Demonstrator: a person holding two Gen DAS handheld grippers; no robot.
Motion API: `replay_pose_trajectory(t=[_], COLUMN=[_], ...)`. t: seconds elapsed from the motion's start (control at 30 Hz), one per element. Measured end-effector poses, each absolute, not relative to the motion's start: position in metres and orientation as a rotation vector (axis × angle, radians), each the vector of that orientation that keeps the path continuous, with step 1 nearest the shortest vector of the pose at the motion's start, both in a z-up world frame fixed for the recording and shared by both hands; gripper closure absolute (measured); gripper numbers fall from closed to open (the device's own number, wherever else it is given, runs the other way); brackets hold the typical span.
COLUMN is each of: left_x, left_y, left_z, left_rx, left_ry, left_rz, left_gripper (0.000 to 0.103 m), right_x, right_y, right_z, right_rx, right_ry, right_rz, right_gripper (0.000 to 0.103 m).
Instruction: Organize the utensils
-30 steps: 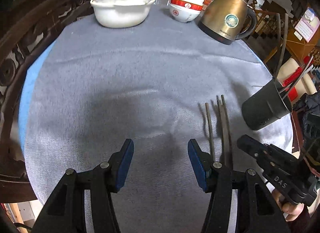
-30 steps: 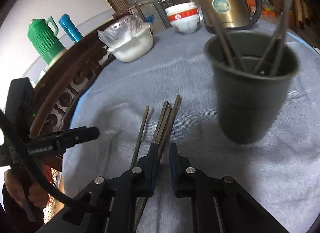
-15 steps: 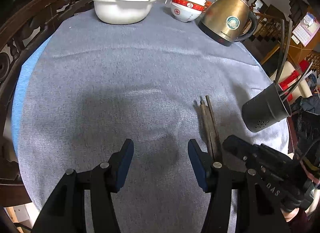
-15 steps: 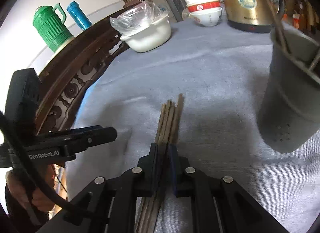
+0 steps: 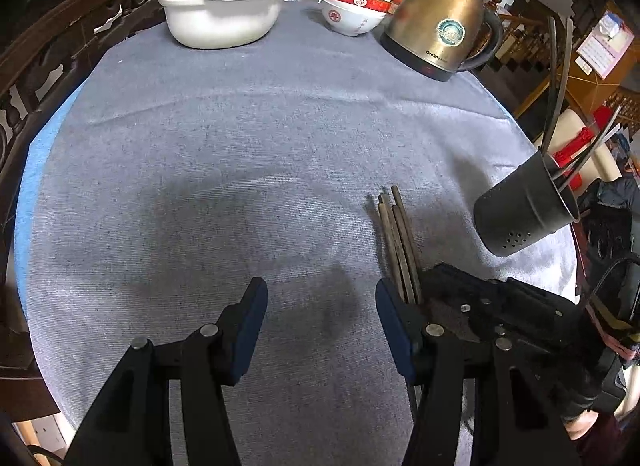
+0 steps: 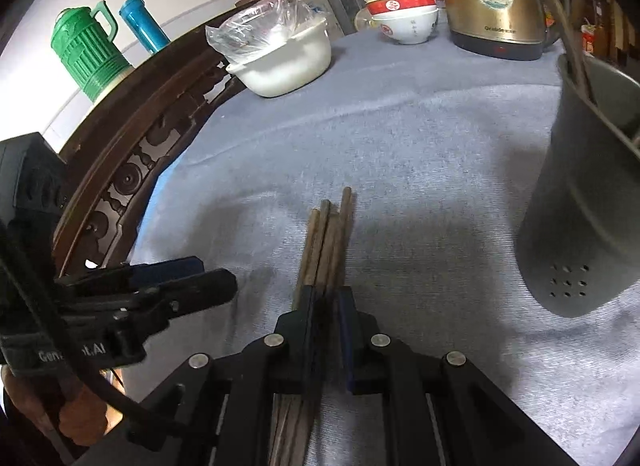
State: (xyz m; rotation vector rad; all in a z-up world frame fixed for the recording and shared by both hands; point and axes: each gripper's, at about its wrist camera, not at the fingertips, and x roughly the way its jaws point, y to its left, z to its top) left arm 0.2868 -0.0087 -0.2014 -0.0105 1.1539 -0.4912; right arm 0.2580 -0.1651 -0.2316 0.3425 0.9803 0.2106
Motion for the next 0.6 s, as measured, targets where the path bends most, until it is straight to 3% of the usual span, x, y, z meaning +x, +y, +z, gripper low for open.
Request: replay_pose_trajectory(t=[0.6], left_x=[0.306], left_y=[-0.057], left_z=[-0.22], left_rx=[0.108], left_ry=[1.191], left_rz=[-0.538], left_gripper=[0.046], right_x=[0.221], right_y=[-0.195], right_z=[-0.218], right_rx=[0.376], right_ry=[0.924], right_rz=[0.163], right_gripper=[0.09])
